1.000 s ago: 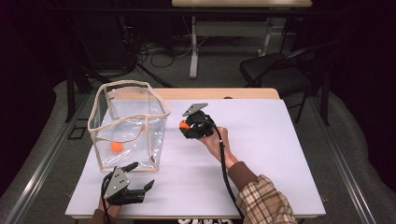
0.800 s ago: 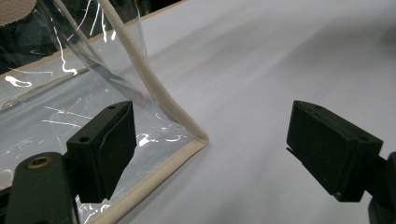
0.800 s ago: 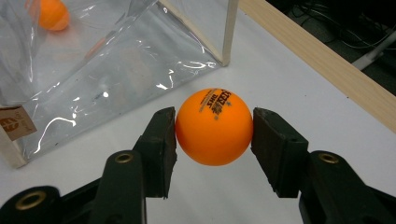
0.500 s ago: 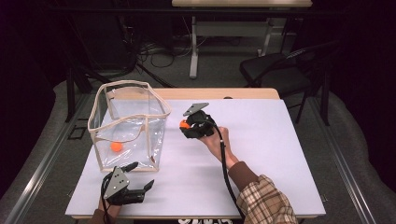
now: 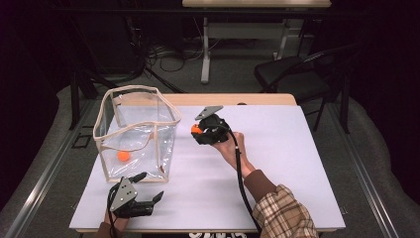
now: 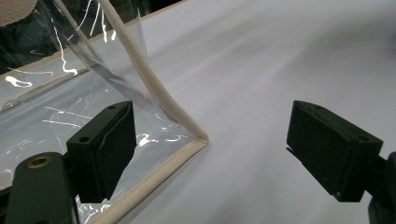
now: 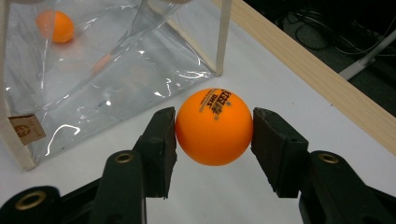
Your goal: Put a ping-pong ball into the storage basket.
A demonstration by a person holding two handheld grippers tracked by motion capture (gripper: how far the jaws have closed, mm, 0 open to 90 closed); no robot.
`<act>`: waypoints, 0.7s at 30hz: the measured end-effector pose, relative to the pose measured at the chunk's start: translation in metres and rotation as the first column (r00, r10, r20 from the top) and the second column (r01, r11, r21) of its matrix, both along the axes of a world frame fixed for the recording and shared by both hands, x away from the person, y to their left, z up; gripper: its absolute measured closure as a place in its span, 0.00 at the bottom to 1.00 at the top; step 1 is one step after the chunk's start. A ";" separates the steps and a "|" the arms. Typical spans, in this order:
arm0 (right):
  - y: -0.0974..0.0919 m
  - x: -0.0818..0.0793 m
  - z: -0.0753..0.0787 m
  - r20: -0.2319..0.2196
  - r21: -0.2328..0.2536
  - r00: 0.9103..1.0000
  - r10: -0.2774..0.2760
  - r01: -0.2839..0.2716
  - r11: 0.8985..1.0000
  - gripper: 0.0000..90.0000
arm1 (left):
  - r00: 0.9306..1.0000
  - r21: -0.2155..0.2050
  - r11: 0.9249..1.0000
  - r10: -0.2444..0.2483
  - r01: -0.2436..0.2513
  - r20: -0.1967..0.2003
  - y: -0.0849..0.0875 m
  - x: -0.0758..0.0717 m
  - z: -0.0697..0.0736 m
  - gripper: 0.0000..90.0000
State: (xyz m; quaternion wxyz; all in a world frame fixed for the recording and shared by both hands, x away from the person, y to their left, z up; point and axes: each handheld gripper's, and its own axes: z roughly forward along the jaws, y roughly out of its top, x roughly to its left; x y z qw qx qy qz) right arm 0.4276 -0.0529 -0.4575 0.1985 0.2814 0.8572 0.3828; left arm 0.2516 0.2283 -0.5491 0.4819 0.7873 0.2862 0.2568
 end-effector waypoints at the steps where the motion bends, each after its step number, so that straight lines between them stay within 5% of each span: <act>1: 0.000 0.000 0.001 0.010 0.002 1.000 0.000 0.000 1.000 0.56 | 1.000 0.001 1.000 0.000 0.000 0.000 0.000 0.000 0.000 0.18; 21: -0.004 -0.002 0.019 0.021 -0.002 1.000 -0.005 0.005 1.000 0.56 | 1.000 -0.001 1.000 0.001 -0.001 0.000 0.000 0.000 0.000 0.18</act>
